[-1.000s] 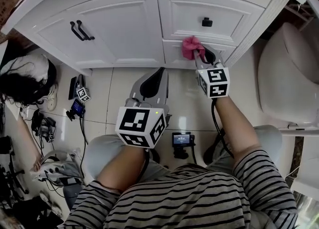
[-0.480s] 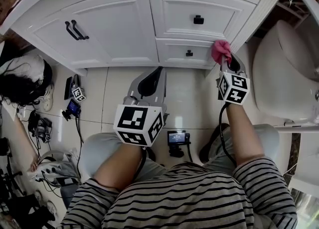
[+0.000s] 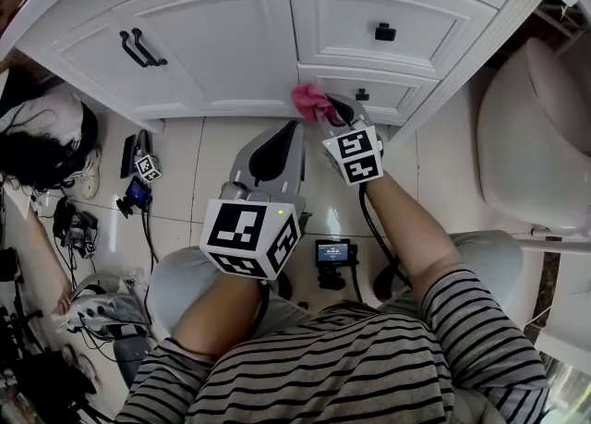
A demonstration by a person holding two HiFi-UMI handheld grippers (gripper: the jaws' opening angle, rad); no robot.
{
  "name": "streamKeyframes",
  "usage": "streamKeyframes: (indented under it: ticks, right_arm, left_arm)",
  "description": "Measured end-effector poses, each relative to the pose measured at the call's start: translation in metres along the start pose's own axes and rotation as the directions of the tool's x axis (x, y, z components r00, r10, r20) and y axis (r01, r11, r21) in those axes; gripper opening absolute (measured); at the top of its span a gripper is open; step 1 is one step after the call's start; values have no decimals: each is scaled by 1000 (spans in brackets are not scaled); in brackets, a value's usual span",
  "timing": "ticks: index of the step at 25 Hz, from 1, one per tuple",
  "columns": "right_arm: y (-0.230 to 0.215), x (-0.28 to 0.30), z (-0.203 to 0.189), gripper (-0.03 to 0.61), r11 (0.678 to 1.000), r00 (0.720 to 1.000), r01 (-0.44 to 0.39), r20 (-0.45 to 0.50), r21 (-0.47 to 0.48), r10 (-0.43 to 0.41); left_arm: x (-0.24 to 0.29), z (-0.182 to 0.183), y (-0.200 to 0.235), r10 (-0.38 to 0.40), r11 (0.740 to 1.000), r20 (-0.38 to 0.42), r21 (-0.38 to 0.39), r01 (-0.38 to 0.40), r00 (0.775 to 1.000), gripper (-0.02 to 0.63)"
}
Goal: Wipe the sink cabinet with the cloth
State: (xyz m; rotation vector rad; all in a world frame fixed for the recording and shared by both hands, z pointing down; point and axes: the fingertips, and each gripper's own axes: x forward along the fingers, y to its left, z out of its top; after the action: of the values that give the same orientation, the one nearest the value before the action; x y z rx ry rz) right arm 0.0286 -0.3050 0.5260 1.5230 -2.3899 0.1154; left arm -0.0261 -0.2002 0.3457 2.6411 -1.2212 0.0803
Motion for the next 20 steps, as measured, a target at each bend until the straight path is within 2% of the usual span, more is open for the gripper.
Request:
streamKeyframes:
  ticks: [4,10,13,17,19,20]
  right_arm:
    - [-47,-25,-21,63,993,993,113,-40,43,-111]
    - [-105,-81,-43,63,961,966,256,-63,101,-250]
    - [-154,-108,-62,63,914,925,378,-99,148,-366]
    - [-206,-149,-79,63,817,843,537,-155,209,-514]
    - [-205,-157,-81,63,789,827,561,-154,250,-540]
    - [-196,-154,-80,63,795,836,548,-144,260,-529]
  left_arm:
    - [4,-3,-3,-14,1000,-8,14,14,1000,2]
    - [12,-10,-18,-36,999,-29,36,37,999,2]
    - [15,-15,-22,-36,998,-44,50,39,998,2]
    - [13,-15,-22,-32,998,-43,47,34,999,2]
    - [11,-13,-21,-32,999,-33,40,34,999,2]
    - [10,-11,-20,-33,999,-28,36,34,999,2]
